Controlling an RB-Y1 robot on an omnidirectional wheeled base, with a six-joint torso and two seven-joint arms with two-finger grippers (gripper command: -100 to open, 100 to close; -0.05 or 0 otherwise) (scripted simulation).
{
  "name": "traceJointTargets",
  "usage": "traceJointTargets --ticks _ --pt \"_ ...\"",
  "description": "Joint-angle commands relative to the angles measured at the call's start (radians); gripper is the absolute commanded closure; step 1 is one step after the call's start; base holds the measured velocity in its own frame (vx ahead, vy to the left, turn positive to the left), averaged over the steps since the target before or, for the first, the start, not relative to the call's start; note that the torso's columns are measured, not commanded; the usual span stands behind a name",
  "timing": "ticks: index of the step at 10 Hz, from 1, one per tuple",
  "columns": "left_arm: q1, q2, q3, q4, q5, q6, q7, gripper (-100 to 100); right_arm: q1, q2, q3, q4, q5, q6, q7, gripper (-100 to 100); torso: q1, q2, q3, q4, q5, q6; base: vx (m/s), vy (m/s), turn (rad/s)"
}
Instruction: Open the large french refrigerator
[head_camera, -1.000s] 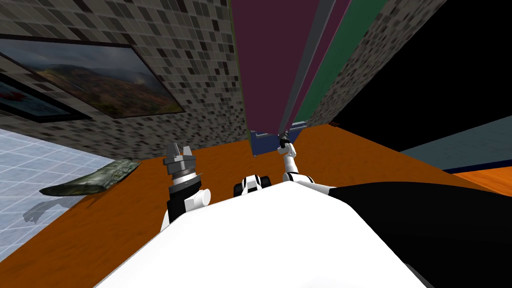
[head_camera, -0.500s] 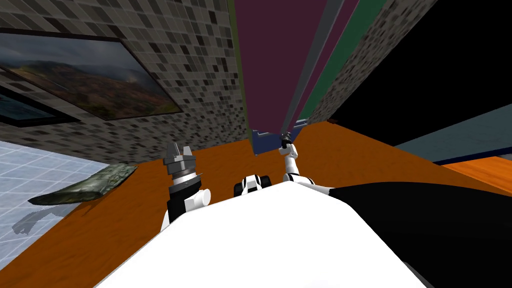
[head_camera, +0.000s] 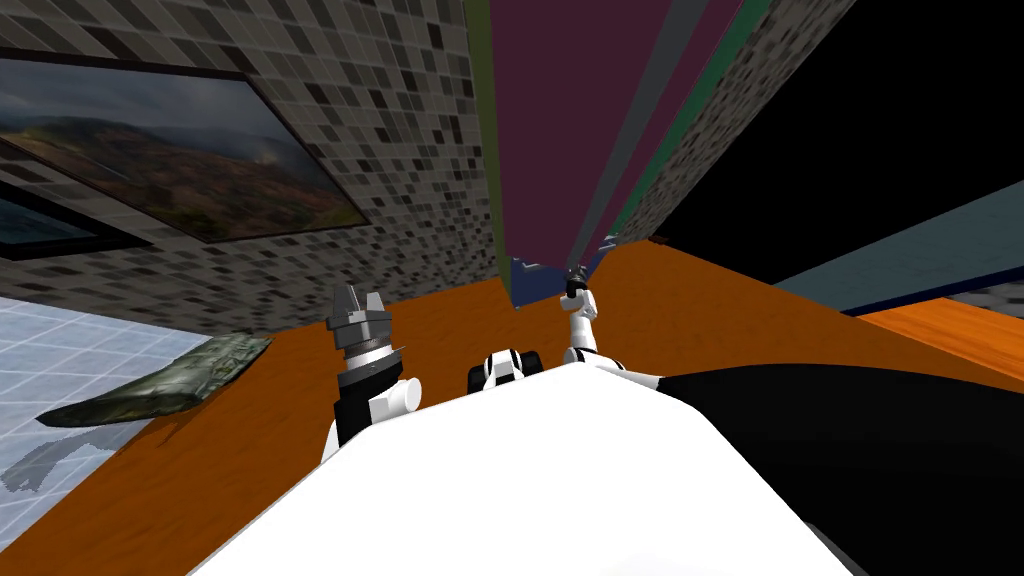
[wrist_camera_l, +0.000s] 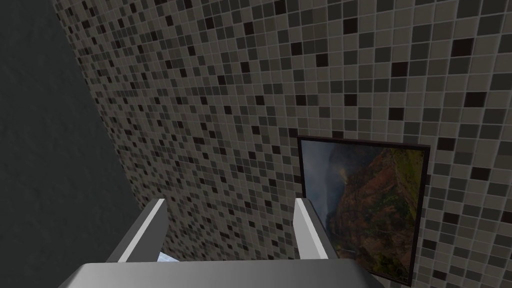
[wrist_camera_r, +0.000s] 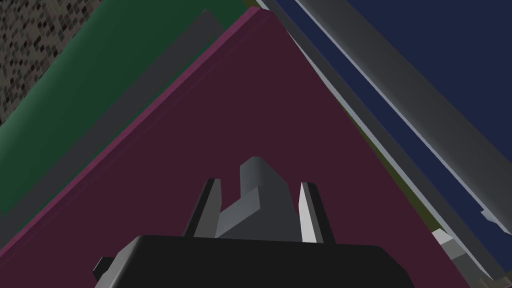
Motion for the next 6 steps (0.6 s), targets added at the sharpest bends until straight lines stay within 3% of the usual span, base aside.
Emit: traceJointTargets --ticks 1,2,6 --pt "0.0 0.0 0.0 0.0 0.0 0.0 0.0 0 0.004 0.009 -0.013 -0.013 0.004 0.005 0.006 100 -0.001 0.0 0.0 0.001 0.0 0.0 0.008 0.091 -0.038" --pt "0.0 0.0 0.0 0.0 0.0 0.0 0.0 0 0.012 0.025 -0.047 -0.035 0.009 0.011 0.015 100 -0.008 -0.001 -0.001 0.0 -0.001 -0.002 0.051 0.156 -0.071" --pt "0.0 0.0 0.0 0.0 0.0 0.0 0.0 0 0.017 0.05 -0.109 -0.083 0.021 0.015 0.03 100 -0.001 0.001 0.0 -0.001 -0.001 -0.003 0.045 0.238 -0.097"
